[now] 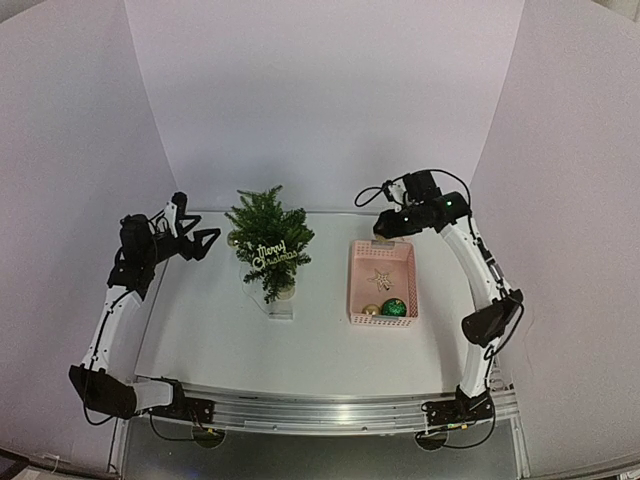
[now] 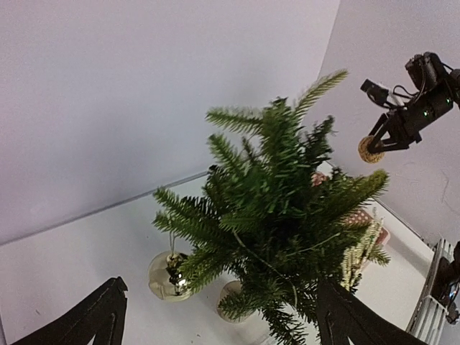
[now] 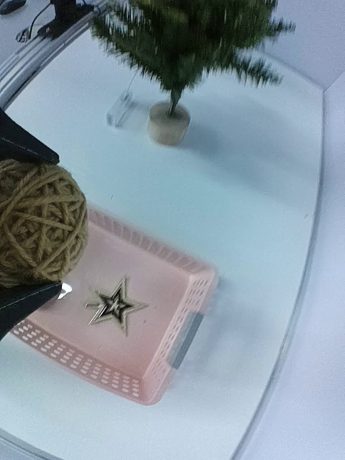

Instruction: Decorate the small christmas tree

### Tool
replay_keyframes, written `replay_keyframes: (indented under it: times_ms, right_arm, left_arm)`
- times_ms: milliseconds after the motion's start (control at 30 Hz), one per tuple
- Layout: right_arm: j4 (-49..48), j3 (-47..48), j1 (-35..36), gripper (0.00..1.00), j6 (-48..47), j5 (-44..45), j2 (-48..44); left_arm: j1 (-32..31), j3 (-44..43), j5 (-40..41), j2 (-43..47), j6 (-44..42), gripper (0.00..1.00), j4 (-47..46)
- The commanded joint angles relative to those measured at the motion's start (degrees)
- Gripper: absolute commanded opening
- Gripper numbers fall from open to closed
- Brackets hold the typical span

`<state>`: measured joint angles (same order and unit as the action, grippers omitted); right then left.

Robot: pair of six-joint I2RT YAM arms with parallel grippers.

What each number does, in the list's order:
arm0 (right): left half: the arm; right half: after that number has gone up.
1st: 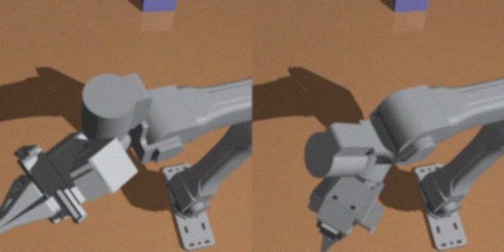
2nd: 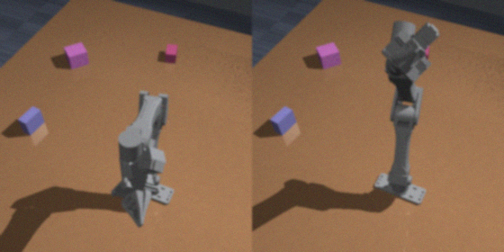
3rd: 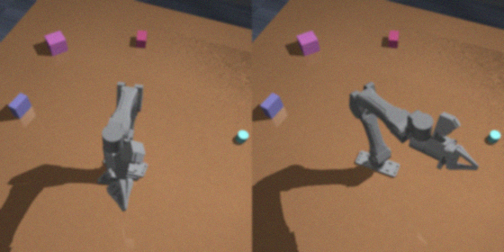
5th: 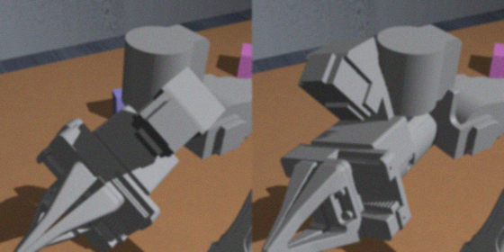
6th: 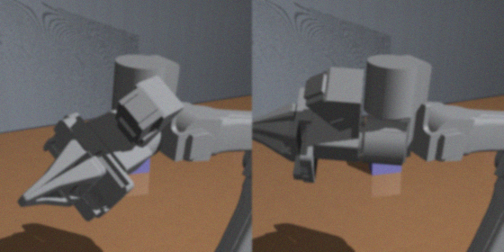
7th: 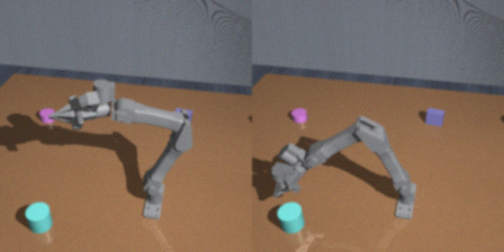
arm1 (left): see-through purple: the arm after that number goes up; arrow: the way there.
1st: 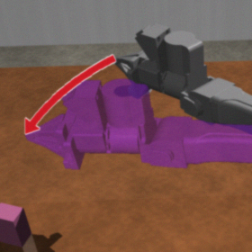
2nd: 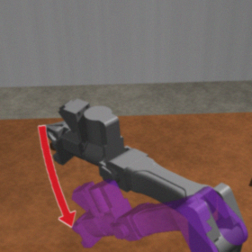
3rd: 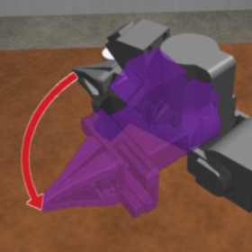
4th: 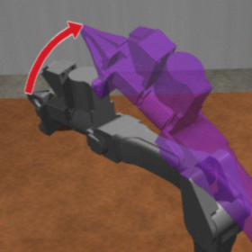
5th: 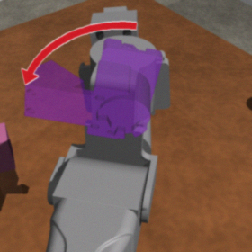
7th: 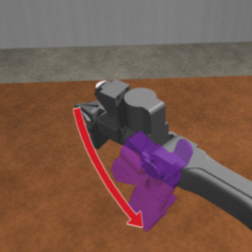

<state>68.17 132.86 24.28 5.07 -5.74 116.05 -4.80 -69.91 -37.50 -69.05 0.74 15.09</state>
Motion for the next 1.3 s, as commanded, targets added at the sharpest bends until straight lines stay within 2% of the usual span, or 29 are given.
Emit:
replay_keyframes:
  times_ms: [0,133,300,500,667,1033,1100,1267]
  right_arm:
    - [-7.8,0.3,4.0,0.37,5.9,-8.0,-8.4]
    - [-11.1,1.0,10.0,0.37,8.8,-7.3,-11.0]
    - [-18.9,1.1,18.7,0.36,13.8,-9.4,-11.3]
    - [-27.2,0.9,28.0,0.36,15.3,-11.0,-8.9]
    - [-30.2,2.4,32.9,0.36,15.2,-11.2,-6.3]
    - [-31.8,2.1,37.1,0.36,14.0,-12.3,-4.5]
    - [-32.2,2.2,37.2,0.36,13.9,-12.3,-4.2]
    - [-32.9,1.8,37.3,0.36,13.7,-12.8,-3.7]
  left_arm:
    - [0.2,-4.3,-8.6,4.3,-15.0,0.92,-0.5]
    - [-2.4,-6.8,-9.2,6.0,-35.4,0.98,5.9]
    - [-12.9,-8.9,-3.4,7.0,-65.0,1.0,14.4]
    - [-23.3,-9.5,-2.1,6.6,-80.7,1.0,17.1]
    - [-30.1,-9.2,-0.3,6.1,-84.3,1.0,17.8]
    - [-36.5,-10.1,2.0,4.5,-86.0,0.99,16.3]
    - [-37.3,-10.4,2.2,3.9,-86.0,0.97,16.4]
    - [-38.1,-11.0,2.5,3.2,-86.1,0.82,16.9]
